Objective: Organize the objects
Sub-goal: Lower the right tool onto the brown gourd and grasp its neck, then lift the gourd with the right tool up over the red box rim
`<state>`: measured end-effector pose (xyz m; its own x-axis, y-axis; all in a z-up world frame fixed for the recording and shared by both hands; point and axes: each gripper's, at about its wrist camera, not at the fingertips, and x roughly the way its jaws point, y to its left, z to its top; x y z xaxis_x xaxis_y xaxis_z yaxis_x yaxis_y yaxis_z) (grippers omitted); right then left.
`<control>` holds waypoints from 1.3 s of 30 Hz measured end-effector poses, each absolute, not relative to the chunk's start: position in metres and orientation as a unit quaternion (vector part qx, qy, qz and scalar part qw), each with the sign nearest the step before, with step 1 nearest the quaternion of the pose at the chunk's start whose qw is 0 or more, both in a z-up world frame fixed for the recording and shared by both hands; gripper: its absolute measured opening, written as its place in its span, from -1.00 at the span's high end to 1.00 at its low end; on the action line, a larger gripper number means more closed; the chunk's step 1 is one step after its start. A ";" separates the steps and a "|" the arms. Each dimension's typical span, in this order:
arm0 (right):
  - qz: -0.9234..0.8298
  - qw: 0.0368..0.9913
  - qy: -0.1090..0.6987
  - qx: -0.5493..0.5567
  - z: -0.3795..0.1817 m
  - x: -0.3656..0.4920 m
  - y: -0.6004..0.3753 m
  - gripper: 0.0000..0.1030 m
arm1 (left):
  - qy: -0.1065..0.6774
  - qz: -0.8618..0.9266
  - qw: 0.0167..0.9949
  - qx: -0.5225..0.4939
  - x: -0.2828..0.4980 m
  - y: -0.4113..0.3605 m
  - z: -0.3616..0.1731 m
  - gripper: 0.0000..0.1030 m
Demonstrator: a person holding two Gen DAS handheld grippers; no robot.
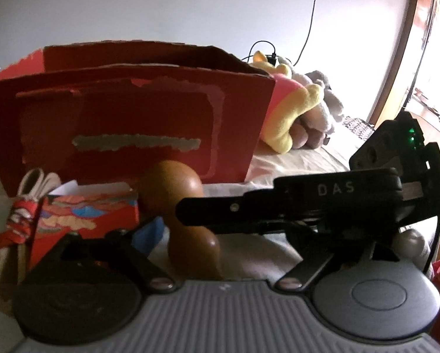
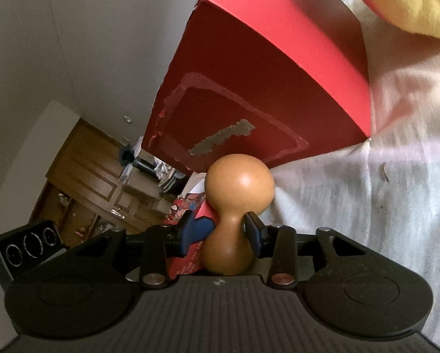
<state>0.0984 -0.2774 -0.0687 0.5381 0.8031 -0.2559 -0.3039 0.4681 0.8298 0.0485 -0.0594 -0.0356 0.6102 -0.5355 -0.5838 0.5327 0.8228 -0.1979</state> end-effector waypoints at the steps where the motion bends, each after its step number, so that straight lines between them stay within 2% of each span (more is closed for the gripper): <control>1: 0.351 0.791 0.329 0.378 -0.068 0.098 -0.277 0.18 | 0.326 -0.298 0.897 0.002 0.049 -0.064 -0.036 -0.78; 5: 0.349 0.791 0.325 0.382 -0.069 0.093 -0.291 0.13 | 0.318 -0.284 0.904 0.026 0.049 -0.079 -0.040 -0.79; 14: 0.354 0.785 0.296 0.414 -0.073 0.086 -0.305 0.15 | 0.317 -0.277 0.907 0.019 0.049 -0.075 -0.038 -0.59; 18: 0.343 0.782 0.315 0.414 -0.076 0.090 -0.302 0.14 | 0.314 -0.262 0.912 0.041 0.048 -0.084 -0.040 -0.67; 23: 0.339 0.784 0.315 0.414 -0.076 0.088 -0.304 0.18 | 0.321 -0.254 0.911 0.044 0.053 -0.086 -0.039 -0.66; 26: 0.332 0.788 0.305 0.418 -0.076 0.086 -0.307 0.13 | 0.331 -0.275 0.902 0.035 0.051 -0.083 -0.037 -0.66; 33: 0.333 0.771 0.274 0.469 -0.082 0.079 -0.324 0.14 | 0.340 -0.289 0.894 0.034 0.048 -0.091 -0.043 -0.63; 37: 0.299 0.769 0.267 0.498 -0.090 0.074 -0.339 0.14 | 0.349 -0.264 0.898 0.040 0.053 -0.098 -0.043 -0.71; 39: 0.283 0.763 0.266 0.517 -0.096 0.074 -0.346 0.22 | 0.356 -0.255 0.899 0.034 0.057 -0.099 -0.042 -0.70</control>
